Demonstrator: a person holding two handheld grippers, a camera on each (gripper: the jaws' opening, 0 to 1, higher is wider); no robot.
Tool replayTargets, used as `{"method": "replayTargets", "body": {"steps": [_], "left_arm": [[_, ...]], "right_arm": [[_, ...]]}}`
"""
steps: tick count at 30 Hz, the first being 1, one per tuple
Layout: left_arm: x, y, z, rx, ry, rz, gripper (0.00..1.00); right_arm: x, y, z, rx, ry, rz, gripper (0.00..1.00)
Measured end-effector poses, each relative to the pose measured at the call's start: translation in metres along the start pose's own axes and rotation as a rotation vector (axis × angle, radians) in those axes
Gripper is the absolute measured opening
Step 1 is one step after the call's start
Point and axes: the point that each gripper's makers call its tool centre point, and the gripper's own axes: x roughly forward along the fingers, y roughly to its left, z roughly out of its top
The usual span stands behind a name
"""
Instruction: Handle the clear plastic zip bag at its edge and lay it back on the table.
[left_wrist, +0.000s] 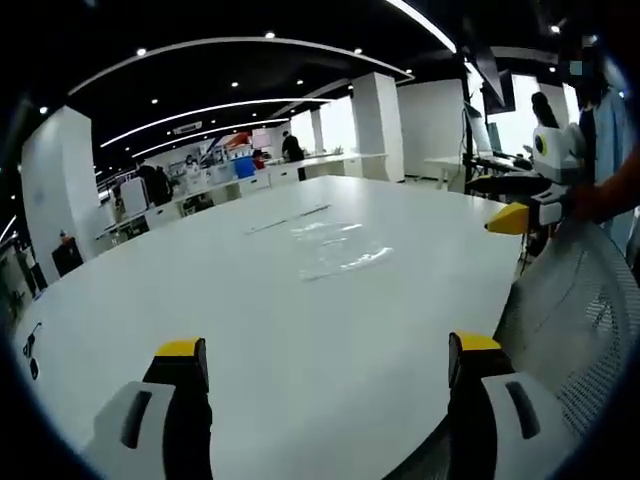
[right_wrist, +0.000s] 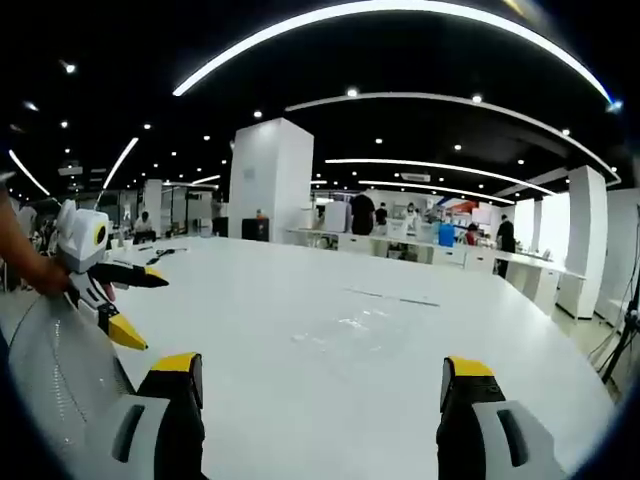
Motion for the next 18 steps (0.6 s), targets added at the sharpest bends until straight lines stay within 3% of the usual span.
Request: {"method": "replayTargets", "body": {"steps": [18], "left_arm": [[0.0008,-0.0027,-0.0071,0.017,0.047,-0.003,0.99]], "right_arm": [[-0.0007,0.0002,0.0035,0.011,-0.013,-0.007,1.00]]}}
